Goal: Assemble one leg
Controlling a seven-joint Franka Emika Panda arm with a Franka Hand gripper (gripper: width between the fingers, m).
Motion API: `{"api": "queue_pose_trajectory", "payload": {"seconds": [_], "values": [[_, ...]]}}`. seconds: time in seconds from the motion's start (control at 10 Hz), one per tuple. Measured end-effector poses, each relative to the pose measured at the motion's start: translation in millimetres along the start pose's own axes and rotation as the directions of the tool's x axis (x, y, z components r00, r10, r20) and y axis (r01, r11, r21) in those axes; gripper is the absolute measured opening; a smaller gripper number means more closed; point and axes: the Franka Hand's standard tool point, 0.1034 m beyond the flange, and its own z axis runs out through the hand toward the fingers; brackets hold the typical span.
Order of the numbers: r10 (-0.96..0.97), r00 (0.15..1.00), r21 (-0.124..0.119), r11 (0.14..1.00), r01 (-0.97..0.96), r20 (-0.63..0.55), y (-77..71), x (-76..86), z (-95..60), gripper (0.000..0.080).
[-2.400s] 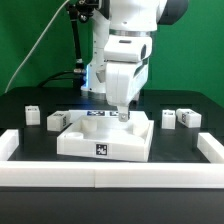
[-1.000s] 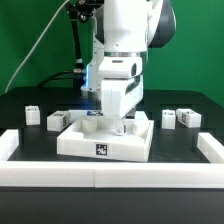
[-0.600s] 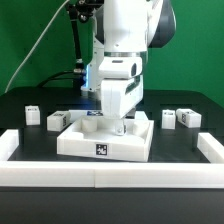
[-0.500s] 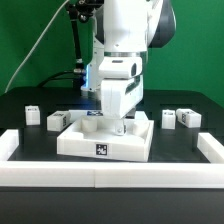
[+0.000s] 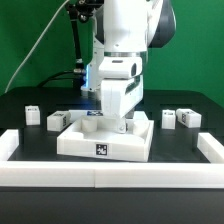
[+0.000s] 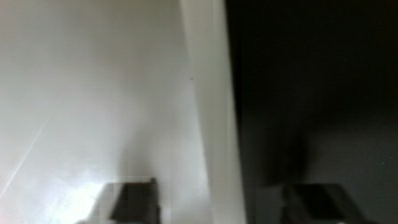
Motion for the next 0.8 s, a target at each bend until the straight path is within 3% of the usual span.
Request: {"api": "queue_pose_trajectory", "payload": {"seconds": [0.1,0.2,0.8], "values": [[0.000,1.000,0.000,1.000,0.000,0.000,0.0,0.0,0.0,0.0242],[0.000,1.000,0.000,1.000,0.000,0.000,-0.1,0.1,0.0,0.0074],[0.002,1.000,0.001,1.000,-0.002,0.001,0.1,-0.4,0.0,0.0059]]}}
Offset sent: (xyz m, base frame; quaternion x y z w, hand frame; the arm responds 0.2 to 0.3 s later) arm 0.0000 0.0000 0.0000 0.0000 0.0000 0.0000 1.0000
